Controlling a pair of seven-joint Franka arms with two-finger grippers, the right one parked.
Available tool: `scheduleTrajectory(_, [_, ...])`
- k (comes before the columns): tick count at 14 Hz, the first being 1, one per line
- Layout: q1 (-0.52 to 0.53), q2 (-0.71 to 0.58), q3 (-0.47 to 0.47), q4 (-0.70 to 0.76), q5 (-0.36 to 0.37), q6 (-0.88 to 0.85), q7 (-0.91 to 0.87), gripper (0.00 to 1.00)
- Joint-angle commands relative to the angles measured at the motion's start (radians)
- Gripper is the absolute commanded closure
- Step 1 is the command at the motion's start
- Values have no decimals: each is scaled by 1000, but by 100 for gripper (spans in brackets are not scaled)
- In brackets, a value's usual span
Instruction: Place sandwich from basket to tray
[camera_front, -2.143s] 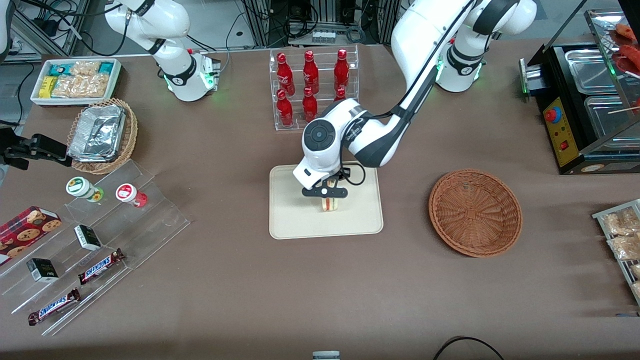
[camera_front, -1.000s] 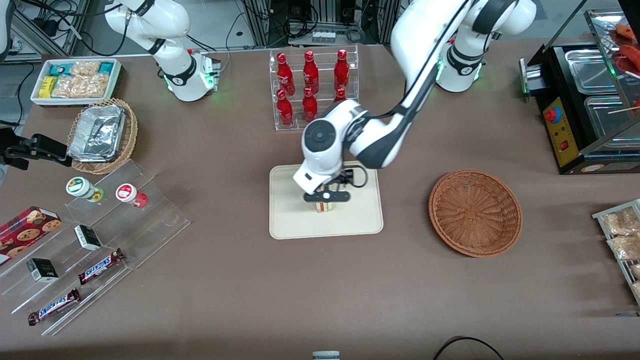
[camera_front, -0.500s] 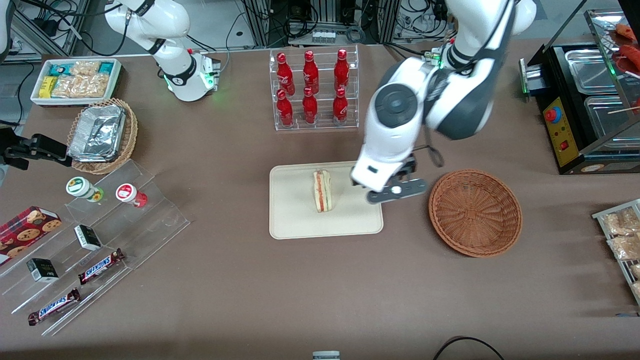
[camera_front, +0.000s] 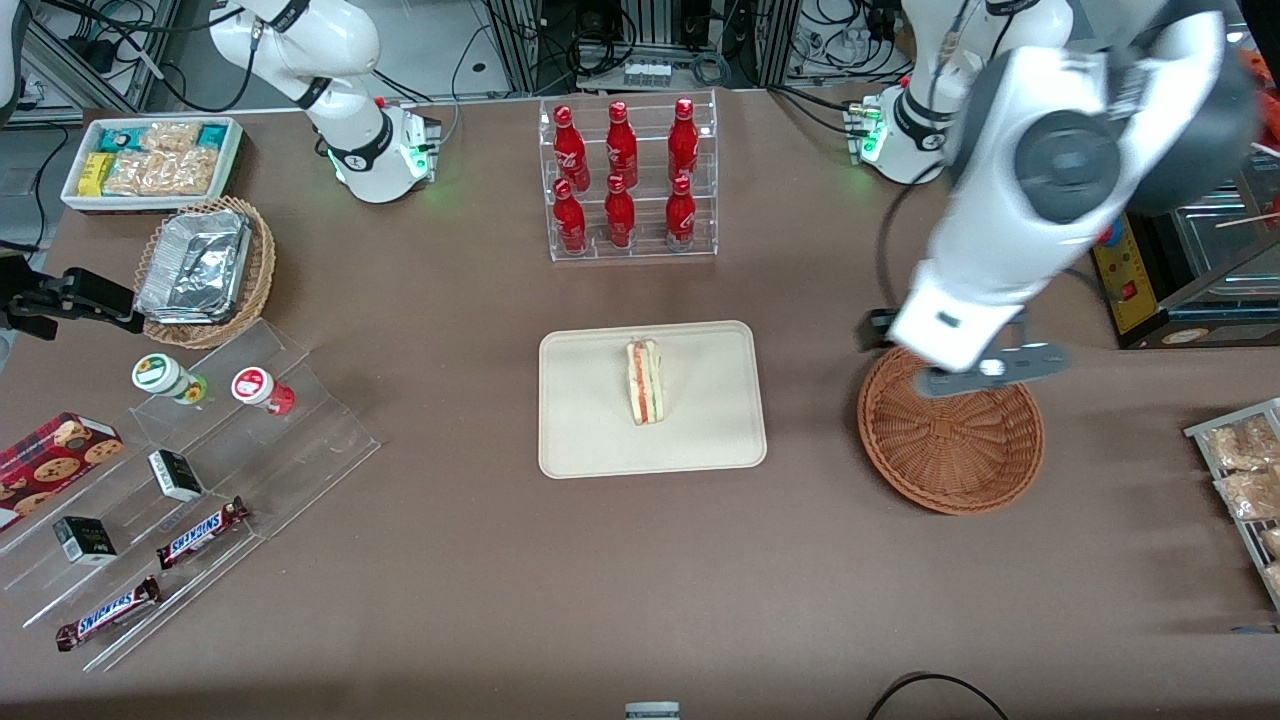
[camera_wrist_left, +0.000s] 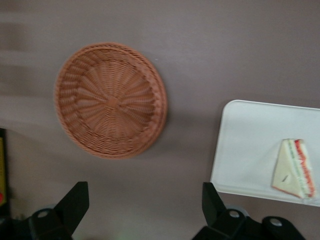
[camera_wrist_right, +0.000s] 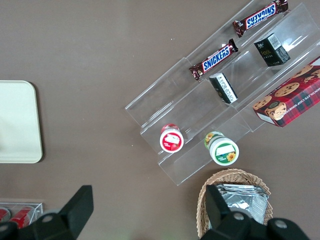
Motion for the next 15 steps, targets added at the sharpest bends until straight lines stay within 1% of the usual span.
scheduleTrajectory(1, [-16, -81, 70, -63, -13, -8, 94, 0])
scheduleTrajectory(4, [-16, -127, 126, -63, -12, -48, 152, 0])
scheduleTrajectory(5, [-14, -143, 137, -65, -10, -60, 189, 0])
scheduleTrajectory(7, [-14, -164, 192, -63, -8, -100, 265, 0])
scheduleTrajectory(8, [-13, -176, 197, -63, -9, -100, 293, 0])
scheduleTrajectory(9, [16, -183, 191, -62, -10, -100, 299, 0])
scheduleTrajectory(10, [111, -180, 135, -60, -13, -100, 301, 0])
scheduleTrajectory(11, [195, -186, 5, -62, -10, -100, 303, 0])
scheduleTrajectory(12, [304, -189, -86, -63, -10, -100, 303, 0])
scheduleTrajectory(13, [404, -192, -208, -63, -10, -100, 303, 0])
scheduleTrajectory(14, [502, -195, -308, -63, -9, -100, 303, 0])
scheduleTrajectory(15, [576, -200, -389, -63, -7, -100, 301, 0])
